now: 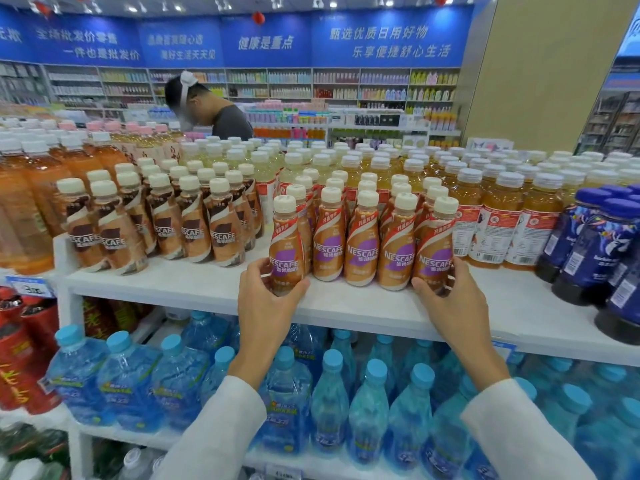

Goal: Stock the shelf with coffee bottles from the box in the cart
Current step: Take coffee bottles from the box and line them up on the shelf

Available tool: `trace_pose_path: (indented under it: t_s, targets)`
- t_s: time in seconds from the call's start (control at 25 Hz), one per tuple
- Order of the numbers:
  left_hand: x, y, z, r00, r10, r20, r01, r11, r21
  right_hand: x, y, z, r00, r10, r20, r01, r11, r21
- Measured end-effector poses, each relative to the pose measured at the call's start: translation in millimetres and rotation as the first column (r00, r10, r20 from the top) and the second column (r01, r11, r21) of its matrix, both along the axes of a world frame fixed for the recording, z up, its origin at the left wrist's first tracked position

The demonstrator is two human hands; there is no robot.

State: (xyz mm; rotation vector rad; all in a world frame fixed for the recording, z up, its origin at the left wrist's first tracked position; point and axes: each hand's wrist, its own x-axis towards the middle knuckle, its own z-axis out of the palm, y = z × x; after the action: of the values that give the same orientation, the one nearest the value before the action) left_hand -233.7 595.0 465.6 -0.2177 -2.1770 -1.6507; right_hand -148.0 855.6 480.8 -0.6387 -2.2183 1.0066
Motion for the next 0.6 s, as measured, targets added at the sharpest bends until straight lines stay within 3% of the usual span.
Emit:
trace_pose_path:
  t_s: [0.32, 0.44, 0.6]
  targets:
    - [13, -14, -17, 1.000, -0.026, 0.008, 0.027, 0.996, -0.081, 37, -28, -7, 0.999, -0.045, -0.028, 0.044, 0.998, -0.038]
    - [44, -26, -26, 0.999, -0.042, -0.004, 0.042, 0.999, -0.024, 66, -59, -23, 0.990, 0.053, -0.134, -0.059, 0.998, -0.037]
    - [111, -55, -49, 0.996, 0.039, 0.076, -0.047, 0.993, 0.105, 100, -103, -51, 0.940, 0.282, -0.195, -0.314, 0.935, -0.162]
